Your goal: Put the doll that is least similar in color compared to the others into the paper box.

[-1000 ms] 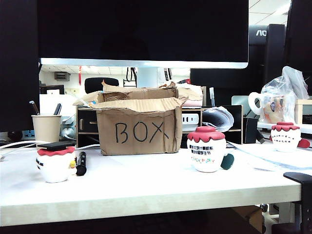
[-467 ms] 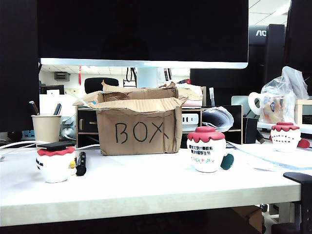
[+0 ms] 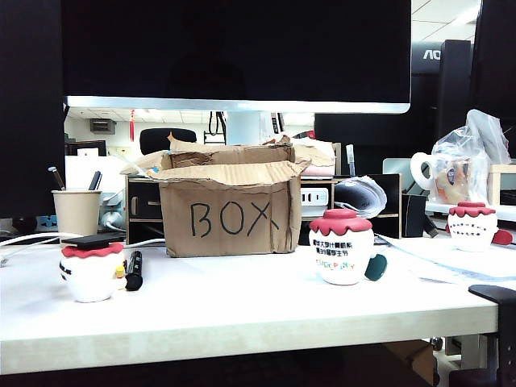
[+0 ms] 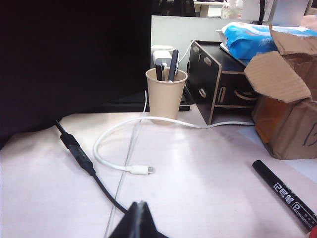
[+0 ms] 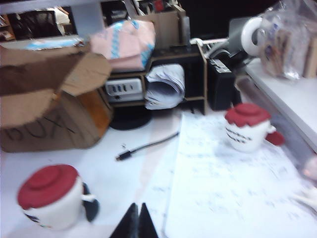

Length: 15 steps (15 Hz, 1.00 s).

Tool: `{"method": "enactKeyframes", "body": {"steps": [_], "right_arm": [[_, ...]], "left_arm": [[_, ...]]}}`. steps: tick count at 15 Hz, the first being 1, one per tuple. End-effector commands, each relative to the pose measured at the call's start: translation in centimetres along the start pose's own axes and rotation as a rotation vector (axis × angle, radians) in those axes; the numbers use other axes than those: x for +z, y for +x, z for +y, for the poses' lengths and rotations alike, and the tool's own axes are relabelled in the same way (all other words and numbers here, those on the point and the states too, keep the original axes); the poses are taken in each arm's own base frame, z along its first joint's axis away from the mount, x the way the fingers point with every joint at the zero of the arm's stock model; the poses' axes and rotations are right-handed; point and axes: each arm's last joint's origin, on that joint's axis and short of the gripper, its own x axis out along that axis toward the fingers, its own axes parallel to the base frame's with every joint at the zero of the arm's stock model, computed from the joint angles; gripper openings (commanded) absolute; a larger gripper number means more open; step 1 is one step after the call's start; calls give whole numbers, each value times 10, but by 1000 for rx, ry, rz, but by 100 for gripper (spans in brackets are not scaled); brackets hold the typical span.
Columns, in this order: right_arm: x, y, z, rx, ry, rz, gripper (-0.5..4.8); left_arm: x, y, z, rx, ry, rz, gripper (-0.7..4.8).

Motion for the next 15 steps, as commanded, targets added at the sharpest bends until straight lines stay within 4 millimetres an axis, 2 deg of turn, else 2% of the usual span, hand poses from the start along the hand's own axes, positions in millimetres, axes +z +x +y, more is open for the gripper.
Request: {"method": "enactKeyframes", "body": {"steps": [1,15], "right_arm": [[-2,0,-3,-32,-5,14,-5],[-2,0,-4,-40,-4,17,-5]], "left_arm": [[2,0,0,-3,3,-13,-5],[2,0,0,-3,3,-13,-5]]}}
